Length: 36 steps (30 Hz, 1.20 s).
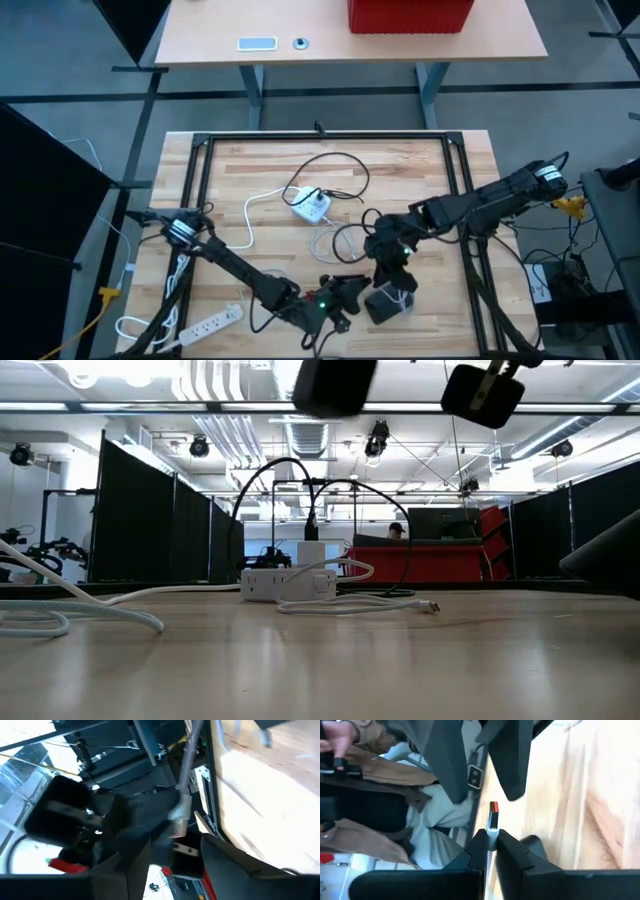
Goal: Insert USB
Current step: Insert the purple USB cable into the black outlet extension
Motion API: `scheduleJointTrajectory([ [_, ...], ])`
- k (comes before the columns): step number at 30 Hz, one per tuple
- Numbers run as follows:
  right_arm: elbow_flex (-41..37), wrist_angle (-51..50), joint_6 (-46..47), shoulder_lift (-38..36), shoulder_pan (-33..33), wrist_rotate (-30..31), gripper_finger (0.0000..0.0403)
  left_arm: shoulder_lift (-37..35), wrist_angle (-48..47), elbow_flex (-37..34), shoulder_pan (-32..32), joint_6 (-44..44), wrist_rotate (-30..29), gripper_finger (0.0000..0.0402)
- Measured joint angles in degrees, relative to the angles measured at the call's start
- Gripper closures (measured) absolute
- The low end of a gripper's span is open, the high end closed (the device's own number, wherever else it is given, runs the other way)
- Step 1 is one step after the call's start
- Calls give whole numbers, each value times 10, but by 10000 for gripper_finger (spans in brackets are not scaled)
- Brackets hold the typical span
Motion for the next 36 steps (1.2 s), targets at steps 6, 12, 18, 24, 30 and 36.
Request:
scheduleJointTrajectory([
  [6,0,52,9,0,-14,-63,388,-8,0,0,-8,21,-2,250],
  [12,-1,74,60,0,-20,-110,388,-11,5,1,-7,88,11,260],
  [18,0,80,75,1,-19,-115,388,-11,5,20,-1,125,23,272],
  [24,0,96,77,1,-19,-114,388,-11,4,25,1,135,36,286],
  [30,0,99,84,0,-22,-114,388,-11,3,25,-3,145,35,299],
  [36,0,100,92,0,-22,-113,388,-11,3,25,-5,160,35,300],
])
